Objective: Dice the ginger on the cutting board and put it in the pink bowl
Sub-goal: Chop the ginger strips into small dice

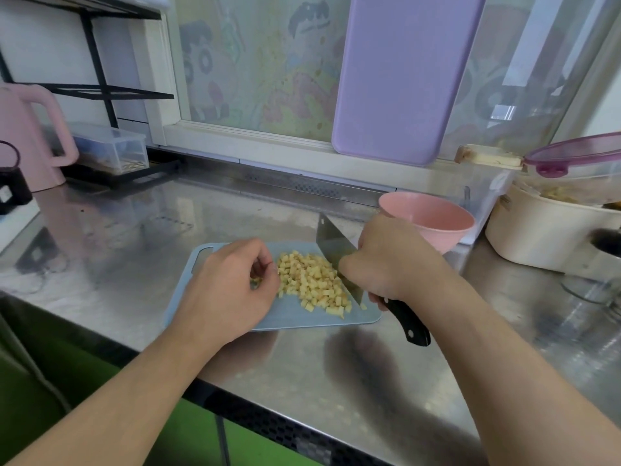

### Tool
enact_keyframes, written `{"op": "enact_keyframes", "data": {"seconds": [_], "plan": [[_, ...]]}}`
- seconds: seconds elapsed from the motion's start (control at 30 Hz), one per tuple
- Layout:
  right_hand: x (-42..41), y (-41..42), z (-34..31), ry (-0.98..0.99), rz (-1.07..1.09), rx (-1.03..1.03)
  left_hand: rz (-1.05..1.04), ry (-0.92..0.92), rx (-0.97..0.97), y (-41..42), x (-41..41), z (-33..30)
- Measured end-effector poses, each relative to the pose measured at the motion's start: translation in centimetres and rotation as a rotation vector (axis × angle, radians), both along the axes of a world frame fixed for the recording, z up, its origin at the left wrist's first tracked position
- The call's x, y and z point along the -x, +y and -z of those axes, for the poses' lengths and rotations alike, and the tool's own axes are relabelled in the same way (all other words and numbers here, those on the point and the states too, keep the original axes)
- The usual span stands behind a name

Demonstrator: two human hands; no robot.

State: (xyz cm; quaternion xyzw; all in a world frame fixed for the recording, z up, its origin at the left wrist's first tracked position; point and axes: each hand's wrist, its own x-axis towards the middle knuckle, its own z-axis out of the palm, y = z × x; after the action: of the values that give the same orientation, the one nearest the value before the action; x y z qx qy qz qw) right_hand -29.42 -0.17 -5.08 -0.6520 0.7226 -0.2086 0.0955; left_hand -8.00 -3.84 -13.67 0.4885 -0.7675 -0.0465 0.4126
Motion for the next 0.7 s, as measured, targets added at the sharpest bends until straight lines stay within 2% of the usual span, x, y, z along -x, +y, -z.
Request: {"op": "enact_keyframes", "data": {"seconds": [0.07,0.2,0.57,0.7], "plan": [[0.4,-0.3,-0.1,-0.053,0.019,0.036,0.001,0.004,-0.001,0.0,0.1,0.0],[2.6,-1.2,-0.5,-0.035,0.123,0.147,0.004,0.003,0.009,-0.1,0.0,0.0],[3.4,-1.3,0.1,0.034,0.146,0.059,-0.002,0.007,0.003,-0.1,0.0,0.0],[2.9,-1.0,0.0,-0.001,0.122,0.046,0.001,0.007,0.003,-0.2,0.0,0.1]]}}
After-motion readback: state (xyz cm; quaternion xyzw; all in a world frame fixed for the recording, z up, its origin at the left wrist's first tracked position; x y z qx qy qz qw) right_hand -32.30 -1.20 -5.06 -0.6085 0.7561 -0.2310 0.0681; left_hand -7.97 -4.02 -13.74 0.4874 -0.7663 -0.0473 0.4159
